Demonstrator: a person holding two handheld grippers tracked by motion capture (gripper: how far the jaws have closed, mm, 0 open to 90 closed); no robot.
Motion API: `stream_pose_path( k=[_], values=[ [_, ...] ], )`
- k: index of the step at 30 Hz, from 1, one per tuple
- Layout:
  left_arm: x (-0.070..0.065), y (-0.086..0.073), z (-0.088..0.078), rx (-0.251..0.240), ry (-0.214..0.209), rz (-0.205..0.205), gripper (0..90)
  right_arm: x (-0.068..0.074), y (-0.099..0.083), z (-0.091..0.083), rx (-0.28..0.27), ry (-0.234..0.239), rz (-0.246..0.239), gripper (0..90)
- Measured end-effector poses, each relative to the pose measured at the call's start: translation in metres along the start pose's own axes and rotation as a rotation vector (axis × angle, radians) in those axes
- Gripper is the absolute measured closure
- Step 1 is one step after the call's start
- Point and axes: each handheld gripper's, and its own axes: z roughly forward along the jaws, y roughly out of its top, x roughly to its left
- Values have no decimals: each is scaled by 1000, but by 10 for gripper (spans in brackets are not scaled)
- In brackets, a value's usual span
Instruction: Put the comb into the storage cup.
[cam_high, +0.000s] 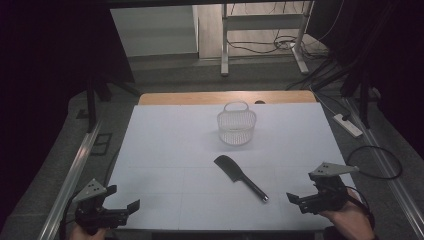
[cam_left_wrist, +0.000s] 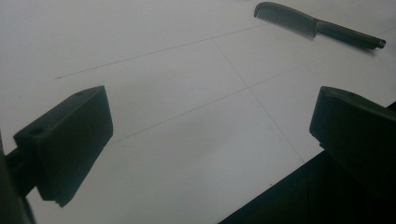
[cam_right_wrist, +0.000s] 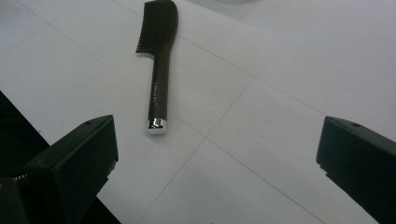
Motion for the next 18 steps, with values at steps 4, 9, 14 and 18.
stream_pose_path(
  k=[4, 9, 14, 18],
  values=[
    [0, 0, 0, -1, 0, -1, 1, 1, 3, 3, 7, 4, -5, 0],
    [0, 0, 0, 0, -1, -2, 2, 2, 8, 7, 25, 12, -20, 0],
    [0, 0, 0, 1, -2, -5, 2, 1, 11, 13, 32, 20, -32, 0],
    [1, 0, 0, 0, -2, -6, 2, 2, 15, 17, 35, 31, -35, 0]
  ],
)
